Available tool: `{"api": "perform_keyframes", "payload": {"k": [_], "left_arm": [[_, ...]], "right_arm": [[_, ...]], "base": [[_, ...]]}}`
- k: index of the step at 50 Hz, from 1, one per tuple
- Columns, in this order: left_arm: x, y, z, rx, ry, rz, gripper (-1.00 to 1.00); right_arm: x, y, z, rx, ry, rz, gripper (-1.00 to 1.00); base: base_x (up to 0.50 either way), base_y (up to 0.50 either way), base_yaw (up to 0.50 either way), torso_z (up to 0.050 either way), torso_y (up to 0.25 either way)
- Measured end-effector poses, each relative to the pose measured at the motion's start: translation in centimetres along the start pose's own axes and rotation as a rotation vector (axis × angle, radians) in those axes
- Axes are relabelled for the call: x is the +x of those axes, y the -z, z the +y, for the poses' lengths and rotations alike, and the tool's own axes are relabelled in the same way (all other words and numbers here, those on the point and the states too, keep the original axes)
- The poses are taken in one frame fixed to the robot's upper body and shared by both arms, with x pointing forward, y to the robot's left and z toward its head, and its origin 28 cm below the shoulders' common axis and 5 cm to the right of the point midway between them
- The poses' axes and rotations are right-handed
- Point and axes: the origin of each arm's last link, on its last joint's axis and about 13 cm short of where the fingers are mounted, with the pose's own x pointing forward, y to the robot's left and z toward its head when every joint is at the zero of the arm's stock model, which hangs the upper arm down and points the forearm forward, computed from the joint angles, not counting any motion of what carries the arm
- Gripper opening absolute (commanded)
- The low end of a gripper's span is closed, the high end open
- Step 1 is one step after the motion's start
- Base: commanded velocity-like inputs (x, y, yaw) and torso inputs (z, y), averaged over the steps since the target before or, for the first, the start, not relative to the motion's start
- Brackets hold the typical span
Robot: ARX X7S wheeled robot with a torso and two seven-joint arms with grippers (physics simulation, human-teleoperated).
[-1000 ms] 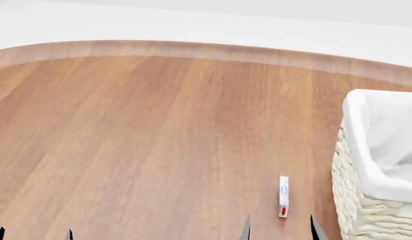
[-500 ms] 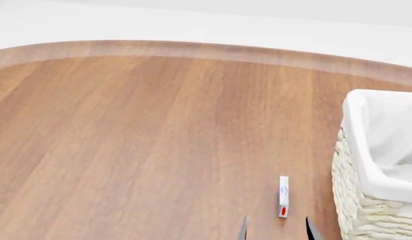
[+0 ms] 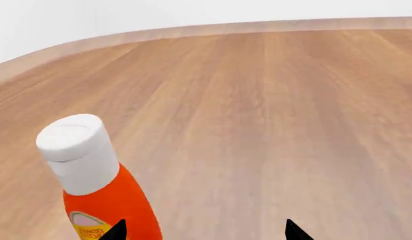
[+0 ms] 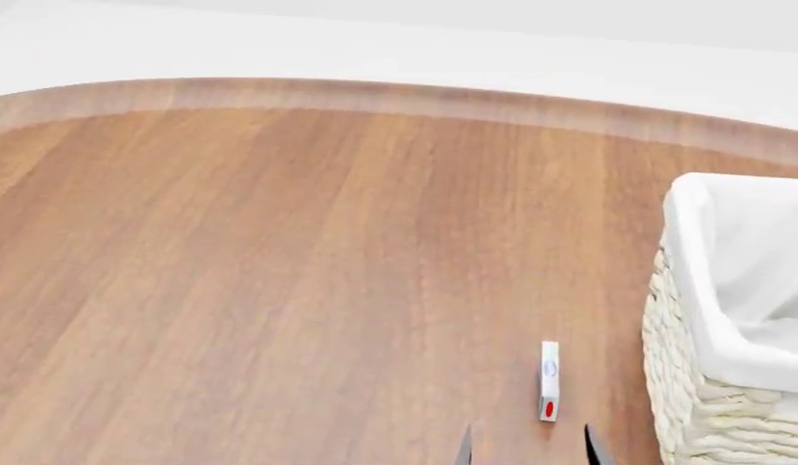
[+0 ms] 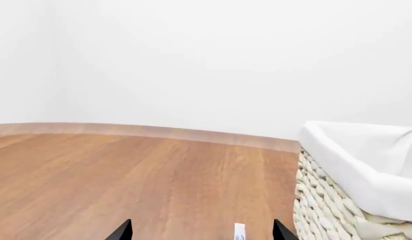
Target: Pick up the ketchup, and put it in the basket.
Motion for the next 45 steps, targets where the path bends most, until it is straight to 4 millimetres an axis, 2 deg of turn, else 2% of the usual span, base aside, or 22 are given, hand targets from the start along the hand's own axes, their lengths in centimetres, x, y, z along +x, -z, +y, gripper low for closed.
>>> {"api": "perform_keyframes", "payload": {"k": [17,28,45], "left_arm": [[-1.2,1.4,1.8,-0.031,-0.124,0.095,1.0],[-0.5,2.2,2.8,-0.05,-0.163,0.084,1.0],[1.7,4.1,3.6,-0.033,-0.16,0.031,1.0]], "right_arm": [[-0.1,0.1,0.2,0.003,-0.004,0.007,1.0],[-0.2,0.2,0.2,0.004,-0.007,0.011,1.0],[-0.2,0.3,0.3,0.002,-0.014,0.014,1.0]], "base": [[0.0,0.0,0.0,0.0,0.0],[0.0,0.0,0.0,0.0,0.0],[0.0,0.0,0.0,0.0,0.0]]}}
